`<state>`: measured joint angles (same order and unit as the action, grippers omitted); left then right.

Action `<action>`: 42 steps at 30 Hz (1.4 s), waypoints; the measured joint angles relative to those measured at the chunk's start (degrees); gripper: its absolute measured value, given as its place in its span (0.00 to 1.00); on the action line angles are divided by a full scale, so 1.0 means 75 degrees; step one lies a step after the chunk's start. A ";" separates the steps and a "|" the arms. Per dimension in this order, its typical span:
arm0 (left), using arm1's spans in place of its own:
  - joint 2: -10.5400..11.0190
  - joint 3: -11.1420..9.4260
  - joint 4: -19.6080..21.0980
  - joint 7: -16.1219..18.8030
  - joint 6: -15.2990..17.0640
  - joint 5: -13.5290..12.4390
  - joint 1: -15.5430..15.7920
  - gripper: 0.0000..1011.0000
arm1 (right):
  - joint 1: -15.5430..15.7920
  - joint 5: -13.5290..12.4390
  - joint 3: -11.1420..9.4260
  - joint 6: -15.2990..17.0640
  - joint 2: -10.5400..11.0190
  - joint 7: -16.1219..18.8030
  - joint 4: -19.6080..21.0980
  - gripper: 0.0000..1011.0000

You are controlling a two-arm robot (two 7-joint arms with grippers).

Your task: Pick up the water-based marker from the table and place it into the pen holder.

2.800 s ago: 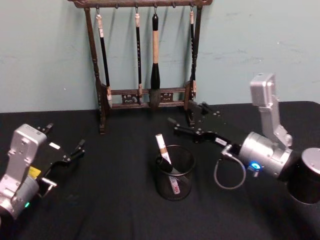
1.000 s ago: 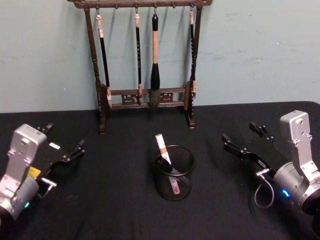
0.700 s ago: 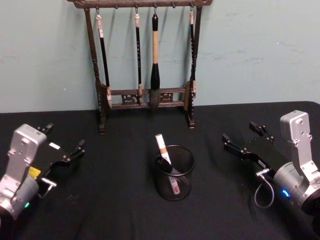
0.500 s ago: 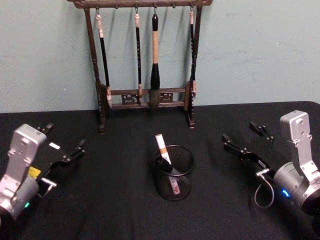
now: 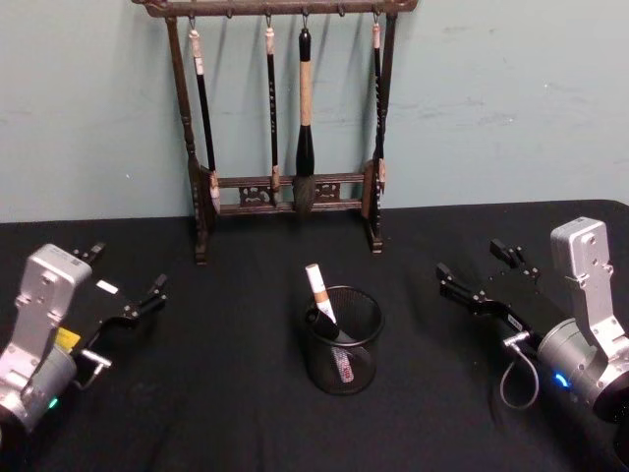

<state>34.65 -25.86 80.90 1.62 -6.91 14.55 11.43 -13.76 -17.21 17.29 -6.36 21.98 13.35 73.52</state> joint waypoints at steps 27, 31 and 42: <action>0.0000 0.0000 0.0000 0.0000 0.0000 0.0000 0.0000 1.00 | 0.0000 0.0000 0.0000 0.0000 0.0000 0.0000 0.0000 0.99; 0.0000 0.0000 0.0000 0.0000 0.0000 0.0000 0.0000 1.00 | 0.0000 0.0000 0.0000 0.0000 0.0000 0.0000 0.0000 0.99; 0.0000 0.0000 -0.0001 0.0000 0.0000 0.0000 0.0000 1.00 | 0.0000 0.0000 0.0000 0.0000 0.0000 0.0000 0.0000 0.99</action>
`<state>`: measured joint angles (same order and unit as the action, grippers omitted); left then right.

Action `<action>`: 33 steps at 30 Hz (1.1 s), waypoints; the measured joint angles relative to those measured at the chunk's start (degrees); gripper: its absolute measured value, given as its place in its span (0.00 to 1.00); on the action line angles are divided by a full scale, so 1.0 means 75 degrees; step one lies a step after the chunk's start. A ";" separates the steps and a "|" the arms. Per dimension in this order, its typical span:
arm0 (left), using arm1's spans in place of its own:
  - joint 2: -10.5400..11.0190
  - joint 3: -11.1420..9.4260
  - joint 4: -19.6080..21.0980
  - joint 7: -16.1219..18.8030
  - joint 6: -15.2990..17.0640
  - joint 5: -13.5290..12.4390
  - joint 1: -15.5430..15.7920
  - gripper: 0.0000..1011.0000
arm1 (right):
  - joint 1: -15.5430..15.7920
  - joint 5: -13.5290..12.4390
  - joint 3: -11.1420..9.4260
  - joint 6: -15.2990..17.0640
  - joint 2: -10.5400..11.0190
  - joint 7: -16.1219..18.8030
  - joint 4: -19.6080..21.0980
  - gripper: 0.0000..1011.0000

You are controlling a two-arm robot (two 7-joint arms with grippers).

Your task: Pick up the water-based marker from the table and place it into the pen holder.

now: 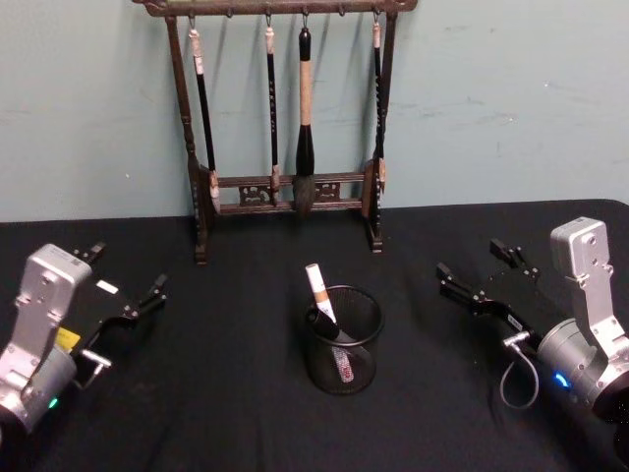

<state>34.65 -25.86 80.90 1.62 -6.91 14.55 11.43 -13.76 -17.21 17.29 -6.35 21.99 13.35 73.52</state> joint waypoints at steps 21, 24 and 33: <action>0.0000 0.0000 0.0001 0.0000 0.0000 0.0000 0.0000 1.00 | 0.0000 0.0000 0.0000 0.0000 0.0000 0.0000 0.0000 0.99; 0.0000 0.0000 0.0001 0.0000 0.0000 0.0000 -0.0001 1.00 | 0.0000 0.0000 0.0000 0.0000 0.0000 0.0000 0.0000 0.99; 0.0000 0.0000 0.0000 0.0000 0.0000 0.0000 0.0000 1.00 | 0.0000 0.0000 0.0000 0.0000 0.0000 0.0000 0.0000 0.99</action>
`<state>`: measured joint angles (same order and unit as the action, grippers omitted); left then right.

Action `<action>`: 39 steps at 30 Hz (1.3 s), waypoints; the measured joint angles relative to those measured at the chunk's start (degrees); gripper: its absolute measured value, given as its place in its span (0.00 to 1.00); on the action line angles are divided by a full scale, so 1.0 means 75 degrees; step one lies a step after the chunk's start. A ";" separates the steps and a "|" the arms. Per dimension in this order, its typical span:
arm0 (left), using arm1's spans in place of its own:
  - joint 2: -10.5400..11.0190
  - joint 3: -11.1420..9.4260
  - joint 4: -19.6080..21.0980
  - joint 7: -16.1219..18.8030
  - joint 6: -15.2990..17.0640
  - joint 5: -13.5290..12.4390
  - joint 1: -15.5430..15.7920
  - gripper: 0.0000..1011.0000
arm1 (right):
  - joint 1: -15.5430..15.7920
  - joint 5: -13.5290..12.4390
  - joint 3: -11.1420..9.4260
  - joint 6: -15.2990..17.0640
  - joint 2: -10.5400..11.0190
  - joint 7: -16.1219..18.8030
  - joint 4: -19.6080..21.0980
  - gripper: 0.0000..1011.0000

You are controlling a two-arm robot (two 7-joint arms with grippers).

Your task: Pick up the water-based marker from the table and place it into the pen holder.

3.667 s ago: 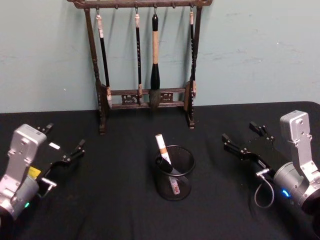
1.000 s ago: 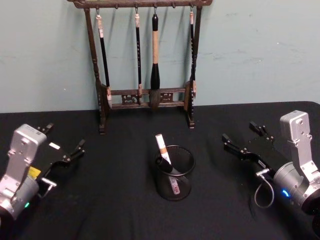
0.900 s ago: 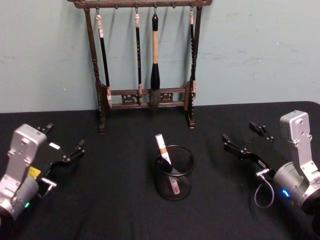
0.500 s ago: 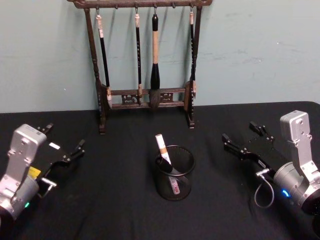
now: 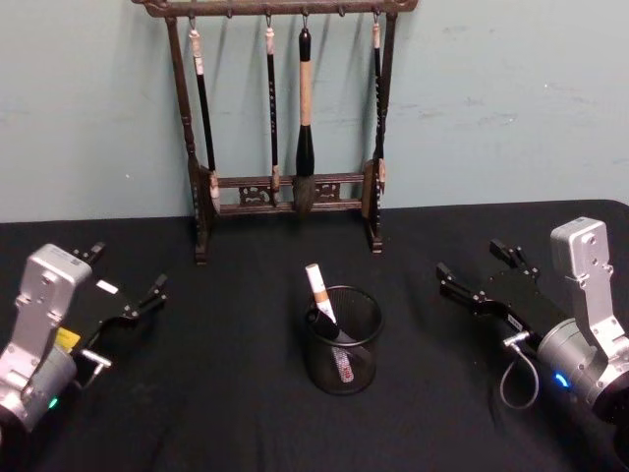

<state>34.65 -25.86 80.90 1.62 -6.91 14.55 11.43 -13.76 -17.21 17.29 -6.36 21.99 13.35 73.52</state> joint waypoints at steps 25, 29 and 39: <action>0.0000 0.0000 0.0001 0.0000 0.0000 0.0000 0.0000 1.00 | 0.0000 0.0000 0.0000 0.0000 0.0000 0.0000 0.0000 0.99; 0.0000 0.0000 0.0001 0.0000 0.0000 0.0000 0.0000 1.00 | 0.0000 0.0000 0.0000 0.0000 0.0000 0.0000 0.0000 0.99; 0.0000 0.0000 0.0000 0.0000 0.0000 0.0000 0.0000 1.00 | 0.0000 0.0000 0.0000 0.0000 0.0000 0.0000 0.0000 0.99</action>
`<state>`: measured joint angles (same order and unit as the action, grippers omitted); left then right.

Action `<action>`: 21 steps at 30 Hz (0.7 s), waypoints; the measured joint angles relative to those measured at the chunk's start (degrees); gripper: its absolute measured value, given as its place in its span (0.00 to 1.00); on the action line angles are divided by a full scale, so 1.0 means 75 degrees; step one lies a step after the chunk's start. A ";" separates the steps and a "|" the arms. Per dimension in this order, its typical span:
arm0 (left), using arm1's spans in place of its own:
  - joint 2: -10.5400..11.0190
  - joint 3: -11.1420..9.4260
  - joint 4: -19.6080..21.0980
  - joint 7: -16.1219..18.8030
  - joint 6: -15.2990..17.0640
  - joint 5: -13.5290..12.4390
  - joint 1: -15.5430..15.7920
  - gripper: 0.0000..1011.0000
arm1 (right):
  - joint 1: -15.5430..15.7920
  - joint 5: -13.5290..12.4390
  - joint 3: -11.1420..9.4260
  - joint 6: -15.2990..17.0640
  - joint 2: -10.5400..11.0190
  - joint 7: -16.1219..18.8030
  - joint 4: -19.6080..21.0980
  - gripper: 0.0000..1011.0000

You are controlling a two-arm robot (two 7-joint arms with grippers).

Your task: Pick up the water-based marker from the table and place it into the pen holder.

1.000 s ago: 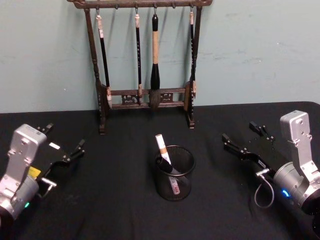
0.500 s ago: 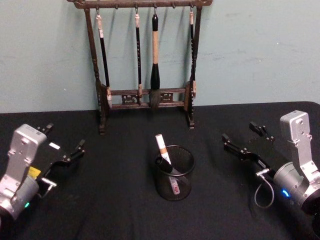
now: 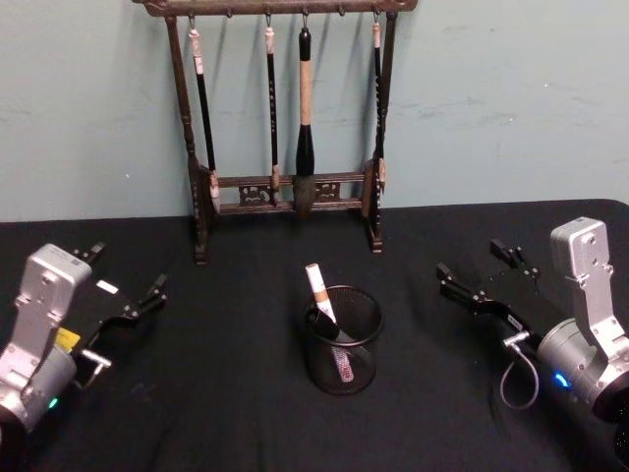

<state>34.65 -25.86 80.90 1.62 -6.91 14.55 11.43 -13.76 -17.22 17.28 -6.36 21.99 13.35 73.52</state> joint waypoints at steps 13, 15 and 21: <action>0.0000 0.0000 0.0000 0.0000 0.0000 0.0000 0.0000 1.00 | 0.0000 0.0000 0.0000 0.0000 0.0000 0.0000 0.0000 0.99; 0.0000 0.0000 0.0000 0.0000 0.0000 0.0000 0.0000 1.00 | 0.0000 0.0000 0.0000 0.0000 0.0000 0.0000 0.0000 0.99; 0.0000 0.0000 0.0000 0.0000 0.0000 0.0000 0.0000 1.00 | 0.0000 0.0000 0.0000 0.0000 0.0000 0.0000 0.0000 0.99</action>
<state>34.65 -25.86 80.90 1.62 -6.91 14.55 11.43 -13.76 -17.21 17.29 -6.36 21.99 13.35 73.52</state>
